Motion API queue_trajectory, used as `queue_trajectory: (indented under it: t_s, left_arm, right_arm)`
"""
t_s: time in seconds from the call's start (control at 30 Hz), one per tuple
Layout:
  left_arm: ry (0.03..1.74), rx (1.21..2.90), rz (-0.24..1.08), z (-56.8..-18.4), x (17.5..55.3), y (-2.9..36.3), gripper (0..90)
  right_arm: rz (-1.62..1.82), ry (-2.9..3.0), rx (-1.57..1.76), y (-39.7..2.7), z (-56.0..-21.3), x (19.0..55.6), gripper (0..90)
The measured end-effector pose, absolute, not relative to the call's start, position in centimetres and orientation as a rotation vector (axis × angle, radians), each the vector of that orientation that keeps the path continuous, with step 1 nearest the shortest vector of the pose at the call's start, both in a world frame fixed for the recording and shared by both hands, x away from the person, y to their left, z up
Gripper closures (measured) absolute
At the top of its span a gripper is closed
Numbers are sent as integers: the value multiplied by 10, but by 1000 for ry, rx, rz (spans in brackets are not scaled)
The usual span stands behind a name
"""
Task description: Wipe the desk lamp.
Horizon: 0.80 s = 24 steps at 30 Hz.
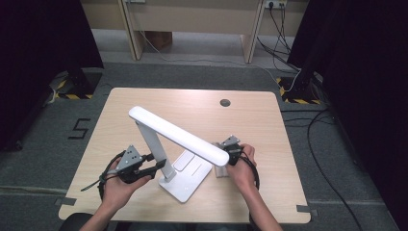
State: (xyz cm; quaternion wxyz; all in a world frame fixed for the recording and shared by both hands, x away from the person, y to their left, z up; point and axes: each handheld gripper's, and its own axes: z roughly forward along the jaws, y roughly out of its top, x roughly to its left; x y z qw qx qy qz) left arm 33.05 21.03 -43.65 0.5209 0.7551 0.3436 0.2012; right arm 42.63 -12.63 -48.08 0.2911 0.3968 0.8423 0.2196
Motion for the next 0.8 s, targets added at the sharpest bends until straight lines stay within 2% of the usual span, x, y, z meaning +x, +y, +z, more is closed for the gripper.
queue_trajectory:
  t_s: [0.23, 0.47, 0.8]
  left_arm:
    - [835, 1795, 474, -435, 333, 212, 570]
    - [837, 1787, 478, -434, 334, 214, 569]
    - [838, 1784, 475, -434, 335, 213, 569]
  right_arm:
    - [589, 2177, 1127, -140, -476, 443, 858]
    - [576, 2188, 1179, -146, -491, 448, 804]
    - [632, 2113, 1184, -149, -479, 445, 592]
